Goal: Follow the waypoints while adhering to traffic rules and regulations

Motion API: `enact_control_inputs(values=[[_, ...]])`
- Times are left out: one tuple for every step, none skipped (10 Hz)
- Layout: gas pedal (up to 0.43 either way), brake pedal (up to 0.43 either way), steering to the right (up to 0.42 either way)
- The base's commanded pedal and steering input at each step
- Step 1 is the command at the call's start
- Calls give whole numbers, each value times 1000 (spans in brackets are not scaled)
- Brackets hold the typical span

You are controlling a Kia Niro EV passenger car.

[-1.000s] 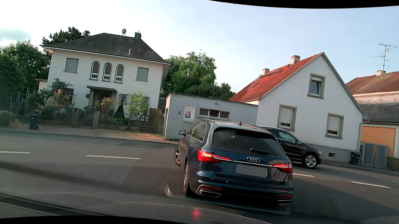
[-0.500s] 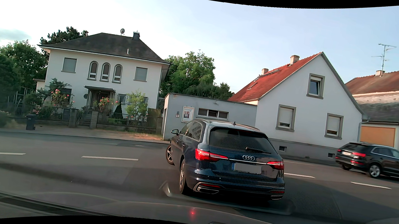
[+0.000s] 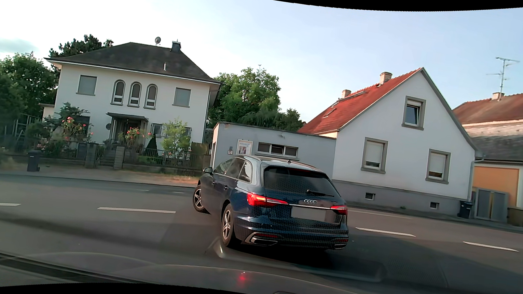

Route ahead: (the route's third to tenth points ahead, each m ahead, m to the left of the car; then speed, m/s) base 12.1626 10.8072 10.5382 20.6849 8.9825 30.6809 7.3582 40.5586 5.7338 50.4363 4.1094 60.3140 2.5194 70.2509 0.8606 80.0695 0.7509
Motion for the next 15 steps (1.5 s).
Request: enact_control_inputs(values=[[0, 0, 13], [0, 0, 9], [0, 0, 2], [0, 0, -4], [0, 0, -10], [0, 0, -15], [0, 0, -19], [0, 0, -22], [0, 0, -26], [0, 0, -30], [0, 0, -37], [0, 0, -45], [0, 0, -56], [0, 0, -65], [0, 0, -78]])
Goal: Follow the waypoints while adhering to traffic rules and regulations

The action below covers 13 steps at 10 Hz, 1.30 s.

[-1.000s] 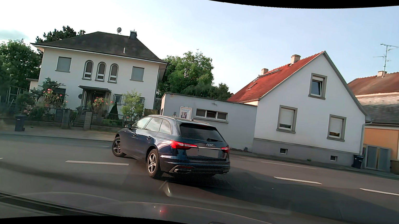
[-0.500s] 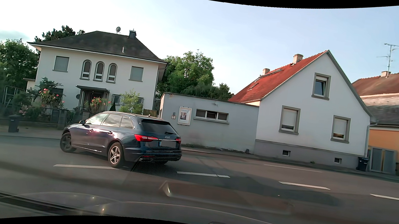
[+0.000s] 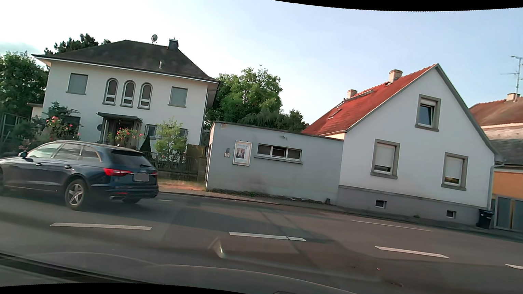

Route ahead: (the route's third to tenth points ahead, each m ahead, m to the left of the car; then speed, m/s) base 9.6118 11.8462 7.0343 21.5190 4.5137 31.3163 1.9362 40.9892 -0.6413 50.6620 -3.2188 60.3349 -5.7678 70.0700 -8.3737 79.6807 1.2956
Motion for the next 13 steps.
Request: enact_control_inputs(values=[[0, 0, -90], [0, 0, -102], [0, 0, -111], [0, 0, -125], [0, 0, -142], [0, 0, -154], [0, 0, -171], [0, 12, -183], [0, 18, -195], [0, 24, -205], [0, 30, -207], [0, 49, -206], [0, 49, -206]])
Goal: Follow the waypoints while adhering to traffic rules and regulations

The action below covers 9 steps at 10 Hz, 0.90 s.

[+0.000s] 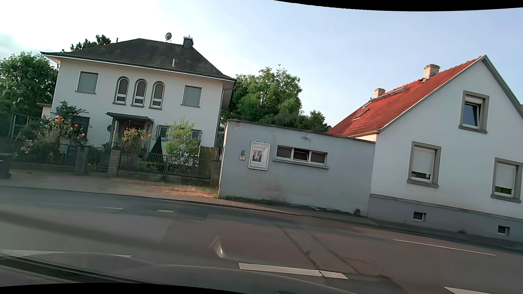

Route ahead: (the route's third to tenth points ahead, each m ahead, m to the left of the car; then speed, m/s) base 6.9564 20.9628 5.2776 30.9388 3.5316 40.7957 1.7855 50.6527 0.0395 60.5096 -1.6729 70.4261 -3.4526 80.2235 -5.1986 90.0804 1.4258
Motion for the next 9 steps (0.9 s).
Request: enact_control_inputs(values=[[0, 61, -207], [0, 73, -206], [0, 91, -206], [0, 116, -206], [0, 152, -207], [0, 171, -206], [0, 189, -206], [0, 201, -206], [0, 201, -206]])
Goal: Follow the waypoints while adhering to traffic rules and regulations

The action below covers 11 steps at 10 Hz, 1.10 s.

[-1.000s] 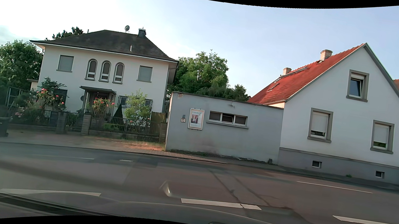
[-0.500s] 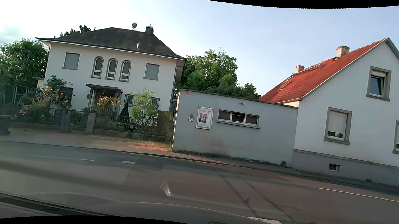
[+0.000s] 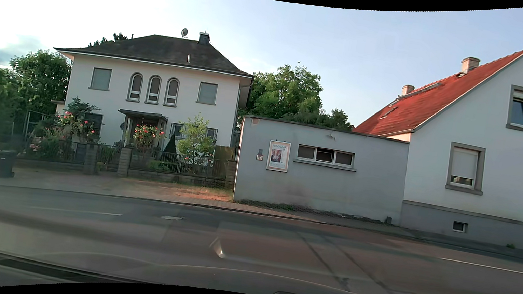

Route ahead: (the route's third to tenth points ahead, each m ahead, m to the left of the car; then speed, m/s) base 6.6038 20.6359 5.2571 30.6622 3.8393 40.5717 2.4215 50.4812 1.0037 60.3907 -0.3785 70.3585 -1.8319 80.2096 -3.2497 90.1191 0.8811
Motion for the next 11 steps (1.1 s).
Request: enact_control_inputs(values=[[0, 201, -207], [0, 201, -208], [0, 195, -209], [0, 195, -211], [0, 189, -213], [0, 183, -215], [0, 165, -217], [0, 152, -219], [0, 140, -221], [0, 134, -221], [0, 116, -222]])
